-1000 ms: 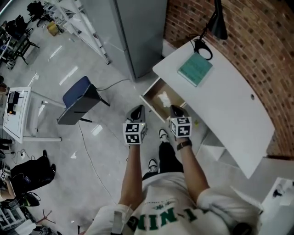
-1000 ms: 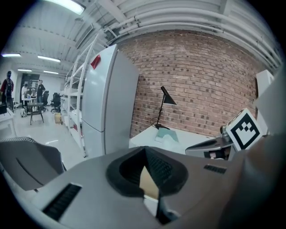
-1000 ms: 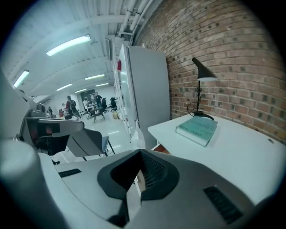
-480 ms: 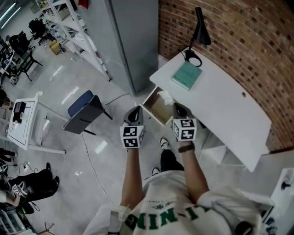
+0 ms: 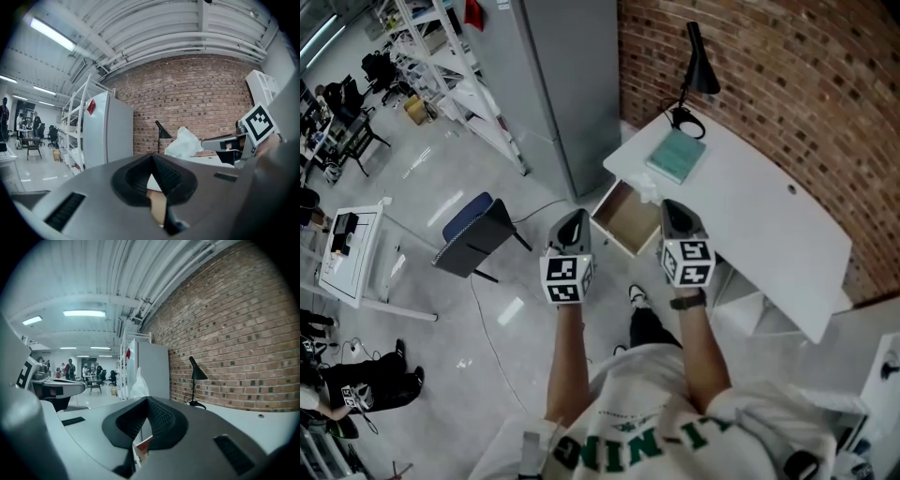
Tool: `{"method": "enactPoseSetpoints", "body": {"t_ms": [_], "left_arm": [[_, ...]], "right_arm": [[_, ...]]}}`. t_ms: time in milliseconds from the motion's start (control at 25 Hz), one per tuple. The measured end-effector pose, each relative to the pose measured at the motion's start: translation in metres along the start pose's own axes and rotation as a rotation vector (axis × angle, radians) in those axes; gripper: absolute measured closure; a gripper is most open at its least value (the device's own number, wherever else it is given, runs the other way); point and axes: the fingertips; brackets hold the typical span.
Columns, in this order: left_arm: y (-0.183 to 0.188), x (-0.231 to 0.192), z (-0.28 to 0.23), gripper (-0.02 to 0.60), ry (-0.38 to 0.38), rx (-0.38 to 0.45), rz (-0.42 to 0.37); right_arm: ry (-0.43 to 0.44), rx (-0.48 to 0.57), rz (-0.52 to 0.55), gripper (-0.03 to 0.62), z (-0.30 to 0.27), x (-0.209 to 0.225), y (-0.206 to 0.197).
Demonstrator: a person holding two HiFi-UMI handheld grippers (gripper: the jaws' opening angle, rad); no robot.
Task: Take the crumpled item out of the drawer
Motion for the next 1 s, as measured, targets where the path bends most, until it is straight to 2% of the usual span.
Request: {"method": "enactPoseSetpoints", "body": {"t_ms": [480, 1000], "left_arm": [[0.021, 0.018, 0.001, 0.584, -0.034, 0.038, -0.005], [0.022, 0.016, -0.014, 0.584, -0.037, 0.05, 0.009]], "right_arm": [[0.023, 0.065, 0.015, 0.592, 0.016, -0.004, 0.03], [0.031, 0.049, 0.005, 0.592, 0.003, -0.004, 0.026]]}}
Point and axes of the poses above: the fingertips, and each gripper's own axes: z backward along the fingers, x to its right, y out of its top, and after that the axes turned 8 degrees about y, right-handed
